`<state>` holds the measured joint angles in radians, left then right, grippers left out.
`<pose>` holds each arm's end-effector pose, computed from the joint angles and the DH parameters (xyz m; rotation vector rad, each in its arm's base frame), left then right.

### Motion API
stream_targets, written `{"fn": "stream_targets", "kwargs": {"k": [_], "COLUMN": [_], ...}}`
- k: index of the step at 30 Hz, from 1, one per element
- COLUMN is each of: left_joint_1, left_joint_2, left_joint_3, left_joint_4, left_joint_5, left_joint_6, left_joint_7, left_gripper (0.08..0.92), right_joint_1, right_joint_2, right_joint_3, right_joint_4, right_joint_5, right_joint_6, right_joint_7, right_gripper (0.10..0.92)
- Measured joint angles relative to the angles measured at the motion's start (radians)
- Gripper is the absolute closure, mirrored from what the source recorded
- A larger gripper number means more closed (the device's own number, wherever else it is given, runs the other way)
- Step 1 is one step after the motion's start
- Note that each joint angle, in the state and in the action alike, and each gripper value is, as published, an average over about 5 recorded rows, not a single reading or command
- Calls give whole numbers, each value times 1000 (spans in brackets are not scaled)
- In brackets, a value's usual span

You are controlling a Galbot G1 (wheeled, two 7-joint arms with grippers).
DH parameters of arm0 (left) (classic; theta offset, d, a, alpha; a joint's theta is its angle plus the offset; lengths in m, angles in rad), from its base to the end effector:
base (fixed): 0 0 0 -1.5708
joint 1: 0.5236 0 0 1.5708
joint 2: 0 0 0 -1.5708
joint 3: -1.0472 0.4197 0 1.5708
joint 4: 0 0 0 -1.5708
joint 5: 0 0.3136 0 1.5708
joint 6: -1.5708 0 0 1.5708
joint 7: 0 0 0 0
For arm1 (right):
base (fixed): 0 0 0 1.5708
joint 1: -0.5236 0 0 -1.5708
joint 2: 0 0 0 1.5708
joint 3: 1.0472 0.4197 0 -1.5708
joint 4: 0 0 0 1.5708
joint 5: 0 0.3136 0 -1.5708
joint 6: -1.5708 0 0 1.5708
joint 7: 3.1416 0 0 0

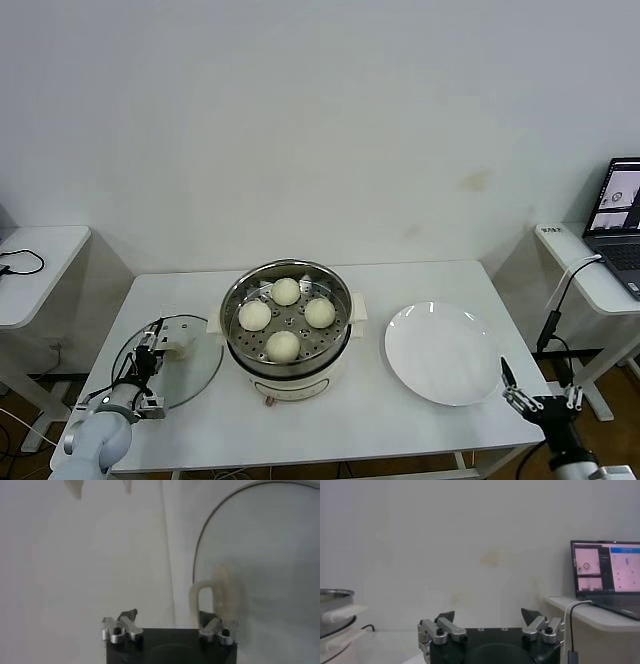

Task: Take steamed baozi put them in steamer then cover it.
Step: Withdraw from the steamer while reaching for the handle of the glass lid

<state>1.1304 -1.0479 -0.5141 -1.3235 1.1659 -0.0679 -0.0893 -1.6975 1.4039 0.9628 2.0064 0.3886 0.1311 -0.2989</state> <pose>0.2671 0.2454 -0.4553 -0.2081 -1.9699 -2.2079 0.0454 -0.1670 -0.3654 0.0288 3.1263 -0.0088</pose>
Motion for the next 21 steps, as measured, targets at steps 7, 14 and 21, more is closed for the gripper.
{"fn": "stream_targets", "kwargs": {"k": [7, 14, 21], "left_joint_1": [-4, 19, 73], "left_joint_2": [-2, 2, 10], "left_joint_3": [-4, -25, -66], "left_joint_4": [13, -14, -103], "left_joint_5": [-4, -22, -29], "left_joint_6": [-8, -8, 14], "left_joint_7": [-12, -43, -66], "left_gripper": [623, 821, 870], "right_joint_1": [4, 11, 15], "right_joint_2": [1, -3, -13], "right_joint_3": [-7, -14, -23], "right_joint_4": [-2, -2, -6], "right_joint_5": [0, -2, -4], "right_joint_6": [-3, -7, -7], "right_joint_7": [-2, -3, -4], "right_gripper": [203, 203, 203]}}
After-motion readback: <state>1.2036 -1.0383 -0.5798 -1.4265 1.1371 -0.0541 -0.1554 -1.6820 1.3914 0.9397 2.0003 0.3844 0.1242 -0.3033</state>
